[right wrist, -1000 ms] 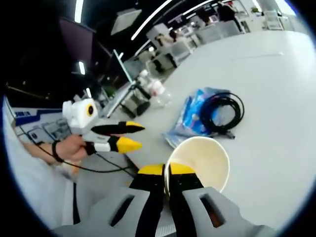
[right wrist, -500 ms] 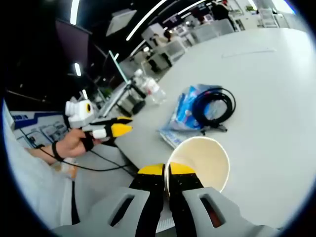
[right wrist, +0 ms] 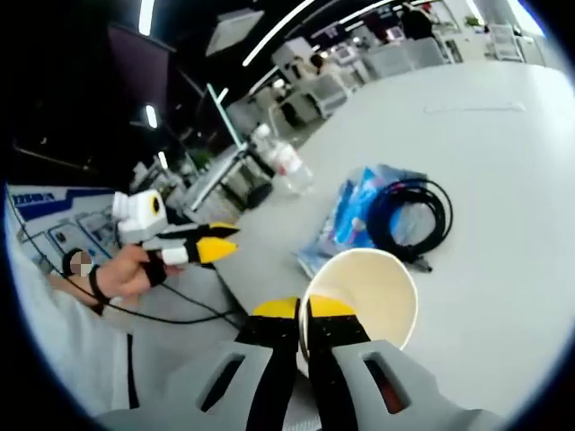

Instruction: Arrange the tabletop items into an orderly group along one side of the table until the central work area is clear of visible clutter.

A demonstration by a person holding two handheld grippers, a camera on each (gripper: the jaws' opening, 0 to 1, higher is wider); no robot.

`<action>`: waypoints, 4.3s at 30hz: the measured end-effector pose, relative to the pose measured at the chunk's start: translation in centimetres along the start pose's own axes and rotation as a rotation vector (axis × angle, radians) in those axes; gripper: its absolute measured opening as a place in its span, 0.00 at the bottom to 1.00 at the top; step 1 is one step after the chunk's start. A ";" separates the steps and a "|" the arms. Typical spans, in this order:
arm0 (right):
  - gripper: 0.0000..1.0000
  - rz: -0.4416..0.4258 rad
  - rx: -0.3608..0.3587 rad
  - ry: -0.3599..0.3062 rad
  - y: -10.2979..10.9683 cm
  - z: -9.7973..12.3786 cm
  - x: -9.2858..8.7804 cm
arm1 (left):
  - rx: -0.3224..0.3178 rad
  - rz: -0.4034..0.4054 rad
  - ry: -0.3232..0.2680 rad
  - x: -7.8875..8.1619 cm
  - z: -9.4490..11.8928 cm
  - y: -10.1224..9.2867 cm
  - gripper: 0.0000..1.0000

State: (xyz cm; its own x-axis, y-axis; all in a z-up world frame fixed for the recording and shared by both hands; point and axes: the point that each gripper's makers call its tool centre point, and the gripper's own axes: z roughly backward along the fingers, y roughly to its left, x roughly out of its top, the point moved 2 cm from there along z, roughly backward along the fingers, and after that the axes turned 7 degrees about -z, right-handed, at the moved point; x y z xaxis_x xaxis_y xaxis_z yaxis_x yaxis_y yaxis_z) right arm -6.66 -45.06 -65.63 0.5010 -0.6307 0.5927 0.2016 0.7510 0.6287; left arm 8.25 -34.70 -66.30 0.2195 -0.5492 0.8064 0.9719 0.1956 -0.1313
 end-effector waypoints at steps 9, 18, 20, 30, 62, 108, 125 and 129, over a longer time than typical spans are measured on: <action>0.00 0.095 0.044 0.034 1.5 -2.9 3.1 | 0.001 0.012 0.000 -0.8 0.3 -0.5 0.40; 0.00 0.177 0.071 0.072 2.5 -5.2 5.1 | 0.000 0.018 -0.006 -0.7 0.3 -0.2 0.40; 0.00 0.188 0.074 0.080 2.6 -5.6 5.4 | -0.003 0.022 -0.006 -0.8 0.3 -0.3 0.40; 0.00 0.311 0.078 0.141 3.1 -8.9 7.3 | -0.022 0.014 0.008 -1.4 0.4 -0.7 0.40; 0.00 0.582 0.047 0.347 2.8 -17.3 9.8 | -0.053 -0.003 0.013 -1.2 -0.1 -1.1 0.41; 0.03 1.062 -0.098 0.586 -0.8 -24.9 11.5 | -0.062 0.017 0.014 -1.8 0.3 -0.5 0.41; 0.13 1.005 -0.077 0.466 0.9 -23.1 12.9 | -0.068 0.001 0.008 -1.4 0.6 -0.9 0.41; 0.15 1.006 -0.067 0.432 1.4 -22.2 13.4 | -0.071 -0.001 0.004 -1.2 0.6 -1.1 0.41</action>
State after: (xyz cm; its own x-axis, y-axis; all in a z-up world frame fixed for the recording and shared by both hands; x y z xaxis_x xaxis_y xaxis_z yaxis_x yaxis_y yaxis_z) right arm 19.06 -48.13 -67.99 0.7122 0.3887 0.5846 -0.4262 0.9011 -0.0799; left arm 6.85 -33.77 -66.80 0.2183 -0.5527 0.8043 0.9757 0.1370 -0.1707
